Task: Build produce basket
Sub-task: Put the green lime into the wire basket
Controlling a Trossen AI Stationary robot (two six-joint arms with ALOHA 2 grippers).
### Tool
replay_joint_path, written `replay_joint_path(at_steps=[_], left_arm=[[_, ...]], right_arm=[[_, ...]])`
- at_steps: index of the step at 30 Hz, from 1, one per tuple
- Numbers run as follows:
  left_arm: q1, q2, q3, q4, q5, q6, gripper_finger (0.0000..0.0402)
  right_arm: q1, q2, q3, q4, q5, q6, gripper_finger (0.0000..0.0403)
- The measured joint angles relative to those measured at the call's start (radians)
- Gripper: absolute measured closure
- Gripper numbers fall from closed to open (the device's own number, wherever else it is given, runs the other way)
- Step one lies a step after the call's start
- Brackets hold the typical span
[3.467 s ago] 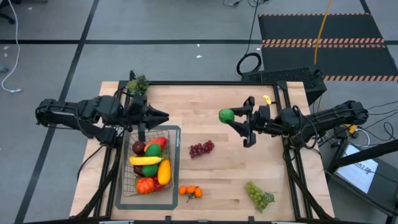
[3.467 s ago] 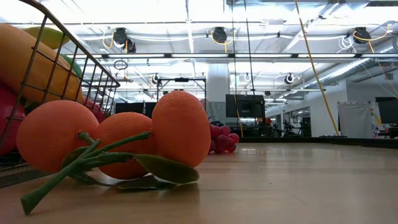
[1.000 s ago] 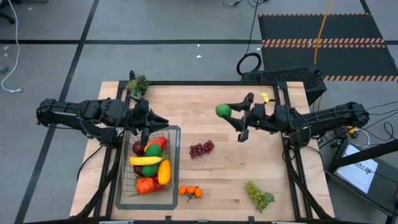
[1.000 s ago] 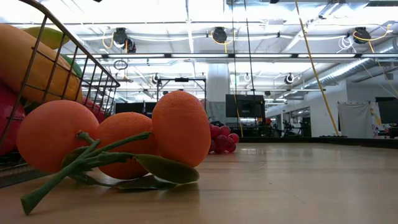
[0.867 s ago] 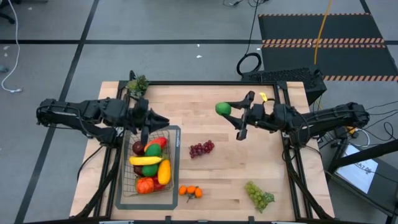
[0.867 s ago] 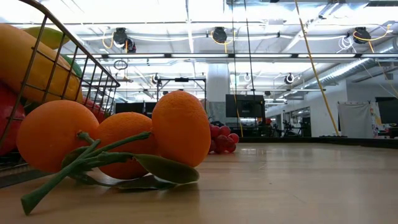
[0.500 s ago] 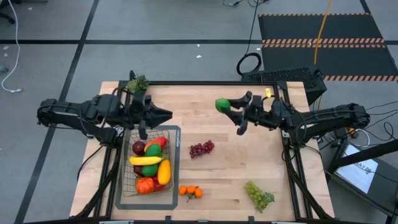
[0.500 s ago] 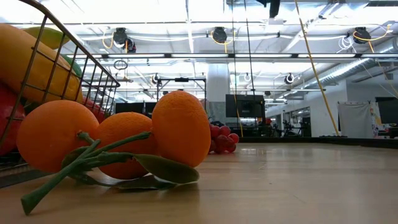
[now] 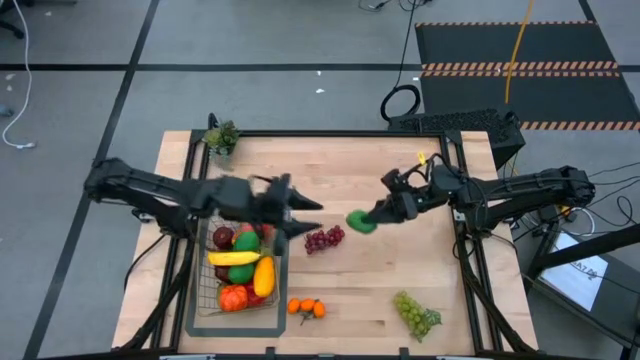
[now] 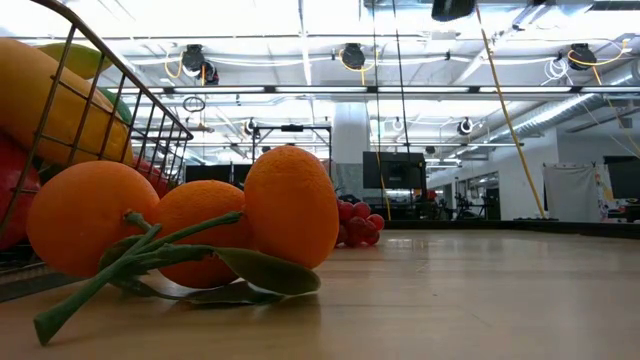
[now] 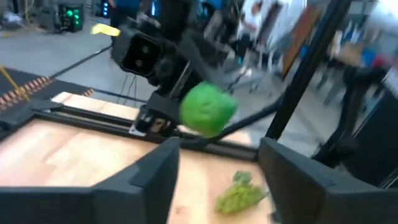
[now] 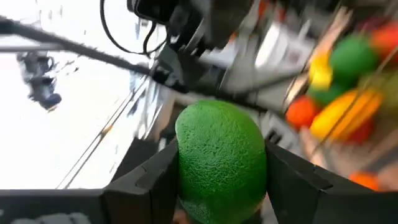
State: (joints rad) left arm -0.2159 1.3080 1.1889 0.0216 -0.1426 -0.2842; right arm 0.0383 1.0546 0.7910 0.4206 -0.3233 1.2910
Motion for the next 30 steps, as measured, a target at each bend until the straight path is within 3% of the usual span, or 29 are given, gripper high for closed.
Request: replay_joint_path(at_steps=[3,9,15,21,30], left_arm=[[-0.012,0.094,0.044,-0.002,-0.011,0.102,0.0137],[-0.015,0.236,0.109,0.092,-0.024,0.129,0.0065],[-0.015,0.316,0.15,0.166,0.006,0.21,0.0025],[-0.016,0.339,0.157,0.168,0.048,0.287,0.0045],[-0.013,0.338,0.158,0.132,0.135,0.334,0.0123]], right_arm=[[0.0,0.0,0.0,-0.006,-0.085,0.066,0.0209],[-0.007,0.014,0.0,-0.011,-0.179,0.141,0.0209],[-0.023,0.052,0.0,-0.01,-0.243,0.188,0.0209],[-0.034,0.101,0.0,0.005,-0.291,0.215,0.0209],[-0.032,0.158,0.0,0.095,-0.311,0.221,0.0209]])
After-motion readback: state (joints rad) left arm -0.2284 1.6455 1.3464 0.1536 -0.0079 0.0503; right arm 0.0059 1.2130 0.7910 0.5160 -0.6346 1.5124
